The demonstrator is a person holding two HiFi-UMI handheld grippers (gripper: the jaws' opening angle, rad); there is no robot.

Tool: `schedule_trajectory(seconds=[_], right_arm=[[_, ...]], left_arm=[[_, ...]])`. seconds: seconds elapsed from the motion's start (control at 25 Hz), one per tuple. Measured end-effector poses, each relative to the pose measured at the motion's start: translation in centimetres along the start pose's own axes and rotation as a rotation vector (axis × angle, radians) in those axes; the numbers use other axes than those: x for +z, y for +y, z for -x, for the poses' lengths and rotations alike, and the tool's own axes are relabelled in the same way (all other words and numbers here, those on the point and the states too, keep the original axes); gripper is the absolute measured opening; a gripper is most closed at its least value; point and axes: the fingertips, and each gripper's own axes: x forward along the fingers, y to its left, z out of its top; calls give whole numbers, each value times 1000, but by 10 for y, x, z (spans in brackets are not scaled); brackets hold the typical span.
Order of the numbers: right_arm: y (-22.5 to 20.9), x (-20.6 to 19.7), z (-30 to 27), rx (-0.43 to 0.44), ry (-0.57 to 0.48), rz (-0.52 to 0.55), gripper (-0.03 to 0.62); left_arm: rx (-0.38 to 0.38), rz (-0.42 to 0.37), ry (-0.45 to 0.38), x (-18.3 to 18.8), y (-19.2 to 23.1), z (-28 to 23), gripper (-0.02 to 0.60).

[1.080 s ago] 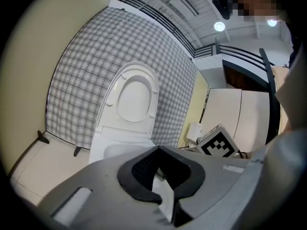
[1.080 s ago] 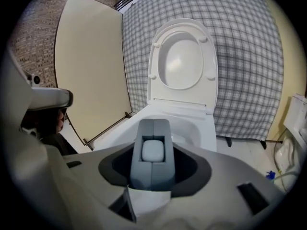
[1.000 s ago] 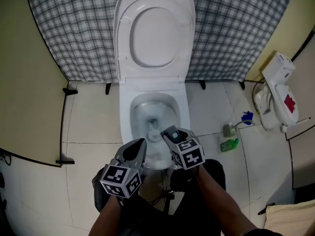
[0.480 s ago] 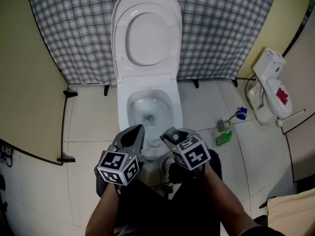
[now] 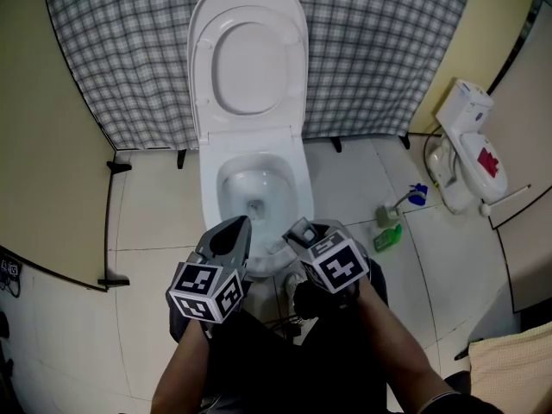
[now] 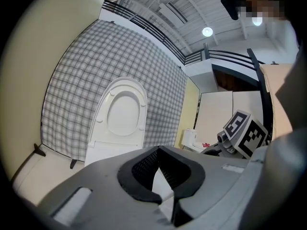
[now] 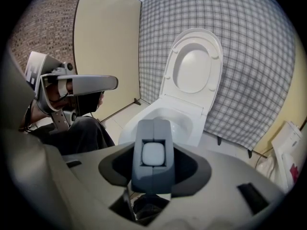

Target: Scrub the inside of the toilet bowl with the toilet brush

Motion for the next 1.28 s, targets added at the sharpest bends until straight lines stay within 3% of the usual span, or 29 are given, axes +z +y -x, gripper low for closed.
schedule_trajectory(seconds=[0.72,0.92,1.28], right_arm=[[-61,8,-111,-83,6,-81,201],[-81,29,-137,-122,-69,-71,202],[-84,94,-130,-162,-323,-43,202]], left_arm=[[22,56,119,-52,47,-42,9],[13,81,137,-64,54,-53,9],[-21,123,159,-78,50,-56,9]])
